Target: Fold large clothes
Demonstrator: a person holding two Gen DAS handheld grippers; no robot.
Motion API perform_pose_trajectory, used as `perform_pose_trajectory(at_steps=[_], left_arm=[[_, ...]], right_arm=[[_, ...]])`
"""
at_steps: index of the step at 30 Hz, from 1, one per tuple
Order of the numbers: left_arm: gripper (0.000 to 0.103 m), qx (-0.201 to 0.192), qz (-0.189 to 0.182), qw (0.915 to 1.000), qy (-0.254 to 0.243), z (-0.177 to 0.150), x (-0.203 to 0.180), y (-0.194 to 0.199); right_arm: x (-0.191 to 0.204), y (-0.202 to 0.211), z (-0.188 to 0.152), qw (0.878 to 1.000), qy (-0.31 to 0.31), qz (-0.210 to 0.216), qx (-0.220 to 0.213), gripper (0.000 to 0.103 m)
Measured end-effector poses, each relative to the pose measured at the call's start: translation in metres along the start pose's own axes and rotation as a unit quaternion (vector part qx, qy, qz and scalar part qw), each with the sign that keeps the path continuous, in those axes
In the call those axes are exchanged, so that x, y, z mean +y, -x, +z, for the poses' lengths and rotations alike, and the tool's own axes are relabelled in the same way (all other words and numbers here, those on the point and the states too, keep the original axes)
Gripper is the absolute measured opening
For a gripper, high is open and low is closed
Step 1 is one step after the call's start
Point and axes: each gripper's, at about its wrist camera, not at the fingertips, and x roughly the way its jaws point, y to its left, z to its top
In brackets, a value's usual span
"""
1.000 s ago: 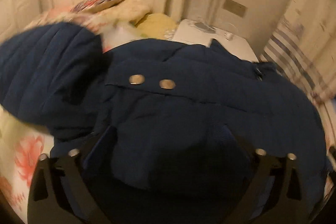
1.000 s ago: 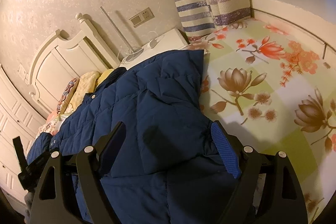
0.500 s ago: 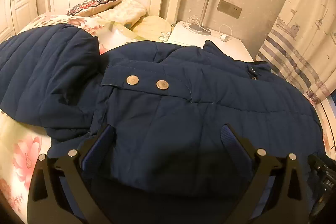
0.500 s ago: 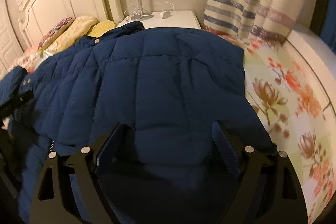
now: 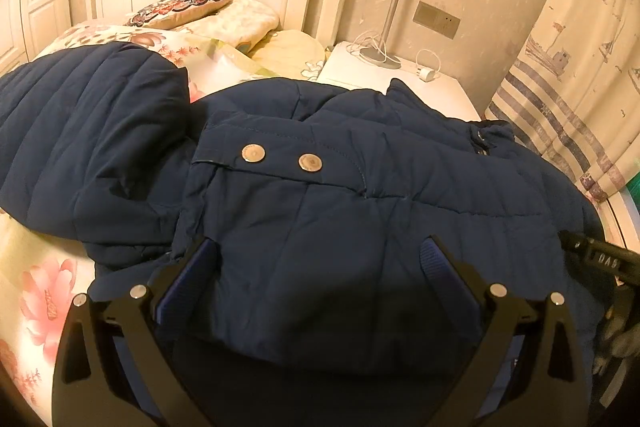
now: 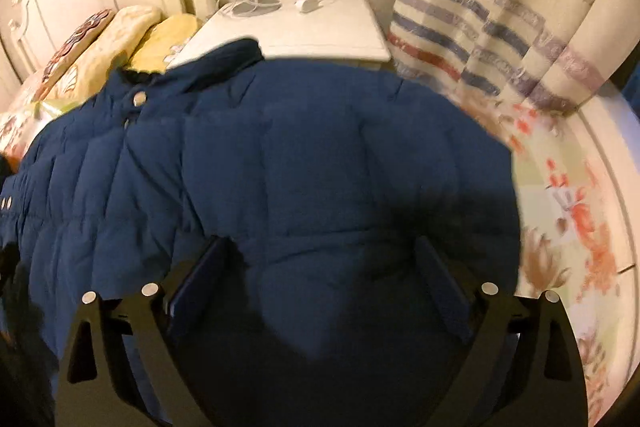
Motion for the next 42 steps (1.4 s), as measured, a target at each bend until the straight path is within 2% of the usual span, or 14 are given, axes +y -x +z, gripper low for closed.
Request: perform_pose_trajectory(at_steps=[4,7,12,17,21,23,28,30,34,36,38,39,41,42], left_arm=[[0.101,0.003,0.005,1.0,-0.003,0.001,-0.001,-0.002],[0.101,0.002,0.001,1.0,0.0,0.0,0.0,0.0],[0.101,0.001,-0.003,1.0,0.004,0.0,0.002,0.001],[0.1,-0.014,-0.054,0.9978,0.035,0.002,0.016,0.014],[0.095,-0.106,-0.115,0.9722,0.175,0.01,0.083,0.063],[0.096,-0.155,-0.107,0.9424,0.276,0.011,0.145,0.087],[0.093,-0.175,-0.044,0.8727,0.454,-0.008,0.274,0.101],[0.081,-0.179,-0.045,0.8556,0.484,-0.013,0.306,0.099],[0.077,-0.191,-0.027,0.8639,0.465,0.013,0.342,0.092],[0.067,-0.189,-0.028,0.8586,0.476,0.022,0.357,0.088],[0.019,-0.186,-0.043,0.8456,0.499,0.027,0.372,0.083],[0.007,-0.184,-0.042,0.842,0.505,0.028,0.374,0.084],[0.005,-0.204,-0.042,0.8491,0.485,0.034,0.363,0.097],[0.004,-0.223,-0.036,0.8669,0.445,0.041,0.343,0.109]], right_arm=[[0.005,0.018,0.0,0.996,-0.019,0.028,-0.083,0.091],[0.02,-0.013,-0.003,0.999,0.026,0.031,-0.004,0.092],[0.025,0.034,-0.015,0.999,0.021,0.035,-0.036,0.092],[0.048,0.039,-0.063,0.992,0.124,0.022,-0.028,0.092],[0.026,0.045,-0.078,0.994,0.074,0.038,-0.069,0.092],[0.024,0.049,-0.082,0.994,0.061,0.039,-0.081,0.092],[0.017,0.053,-0.083,0.994,0.026,0.032,-0.1,0.092],[0.017,0.057,-0.085,0.993,0.022,0.033,-0.108,0.092],[0.015,0.06,-0.086,0.992,0.02,0.041,-0.121,0.092],[0.013,0.064,-0.088,0.99,0.016,0.044,-0.13,0.092],[0.007,0.069,-0.09,0.988,0.001,0.054,-0.145,0.092],[0.004,0.071,-0.091,0.987,-0.008,0.058,-0.152,0.092],[-0.009,0.076,-0.092,0.982,-0.042,0.072,-0.17,0.092],[-0.014,0.079,-0.093,0.979,-0.058,0.076,-0.178,0.092]])
